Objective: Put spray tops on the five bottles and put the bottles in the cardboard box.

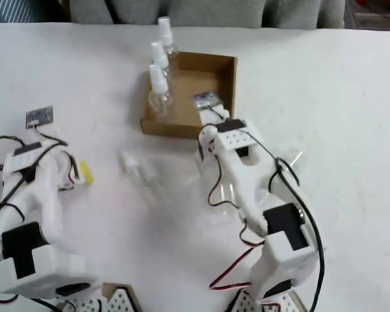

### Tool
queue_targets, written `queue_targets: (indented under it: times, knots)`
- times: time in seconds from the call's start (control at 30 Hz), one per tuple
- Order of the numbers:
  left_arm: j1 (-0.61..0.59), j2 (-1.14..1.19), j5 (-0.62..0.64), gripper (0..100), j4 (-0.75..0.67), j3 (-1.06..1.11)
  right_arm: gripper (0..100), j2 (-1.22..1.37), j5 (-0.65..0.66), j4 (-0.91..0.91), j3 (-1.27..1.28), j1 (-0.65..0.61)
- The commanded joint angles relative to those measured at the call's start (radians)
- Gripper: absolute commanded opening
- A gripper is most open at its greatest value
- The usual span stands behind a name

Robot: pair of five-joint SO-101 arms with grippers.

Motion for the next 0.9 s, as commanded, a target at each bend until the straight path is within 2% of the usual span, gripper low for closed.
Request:
queue_targets:
  times: [0.0, 0.03, 0.2, 0.5, 0.73, 0.87]
  knots:
    - [0.005, -0.004, -0.008, 24, 0.018, -0.031, 4.1, -0.019, 0.002, 0.021, -0.044, 0.025]
    - [0.005, -0.004, -0.008, 24, 0.018, -0.031, 1.1, -0.024, 0.002, 0.021, -0.046, 0.035]
    - [0.005, -0.004, -0.008, 24, 0.018, -0.031, 1.6, -0.128, 0.072, 0.073, 0.012, 0.084]
    - [0.004, -0.004, -0.008, 24, 0.018, -0.031, 2.8, -0.432, 0.077, 0.016, 0.316, 0.031]
    - [0.002, -0.004, -0.008, 24, 0.018, -0.031, 24.8, -0.375, 0.077, 0.007, 0.311, 0.025]
    - [0.002, -0.004, -0.008, 24, 0.018, -0.031, 33.0, -0.340, 0.078, 0.005, 0.278, 0.035]
